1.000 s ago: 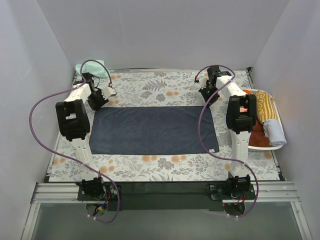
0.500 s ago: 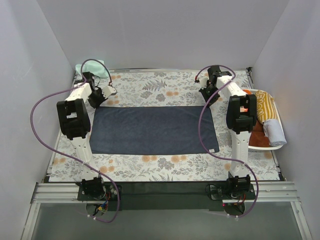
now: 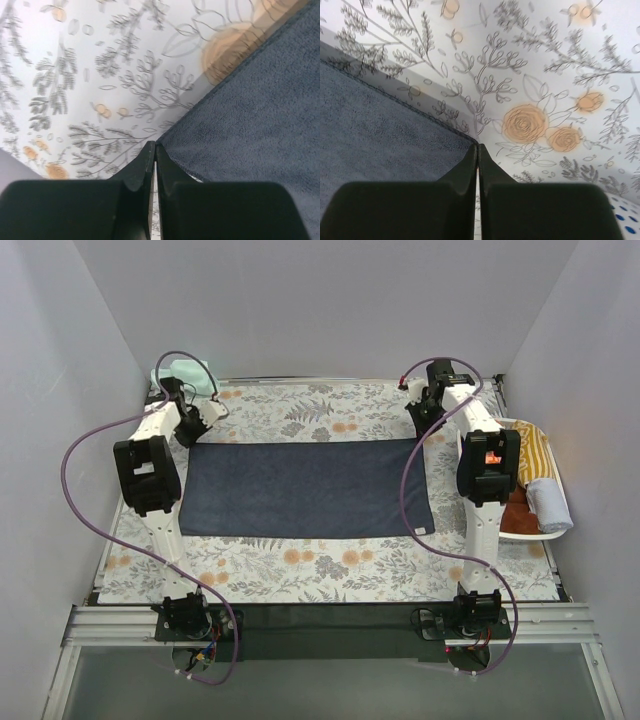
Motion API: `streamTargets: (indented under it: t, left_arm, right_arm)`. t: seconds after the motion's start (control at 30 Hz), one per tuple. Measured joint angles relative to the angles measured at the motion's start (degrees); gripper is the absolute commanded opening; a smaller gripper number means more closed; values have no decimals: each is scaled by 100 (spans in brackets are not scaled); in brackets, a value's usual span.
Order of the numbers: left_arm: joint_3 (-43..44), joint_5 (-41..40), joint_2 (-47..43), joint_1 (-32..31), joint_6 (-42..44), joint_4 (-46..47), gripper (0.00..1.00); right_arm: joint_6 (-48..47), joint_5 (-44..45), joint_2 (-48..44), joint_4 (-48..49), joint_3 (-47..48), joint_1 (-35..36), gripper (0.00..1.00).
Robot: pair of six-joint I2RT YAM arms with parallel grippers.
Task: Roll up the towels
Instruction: Fold the towel
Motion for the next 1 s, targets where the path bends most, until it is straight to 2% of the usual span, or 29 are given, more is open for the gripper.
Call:
streamTargets:
  t: [0.2,0.43,0.63,1.0]
  left_arm:
    - [485,155,109,17,-245,120,0]
    - [621,575,59,188,-162,0,0]
    - [-48,1051,-455,525,483,-426,0]
    - [-254,1738,-837,1117,1904,-1902,0]
  right_arm:
    - [31,-197,155,155,350,-76,1]
    - [-83,-492,-2,232,57,-107,1]
    - [-400,-800,-828,247,-852,-160,1]
    - [-944,-1307,-1926,55,-2144,-197,1]
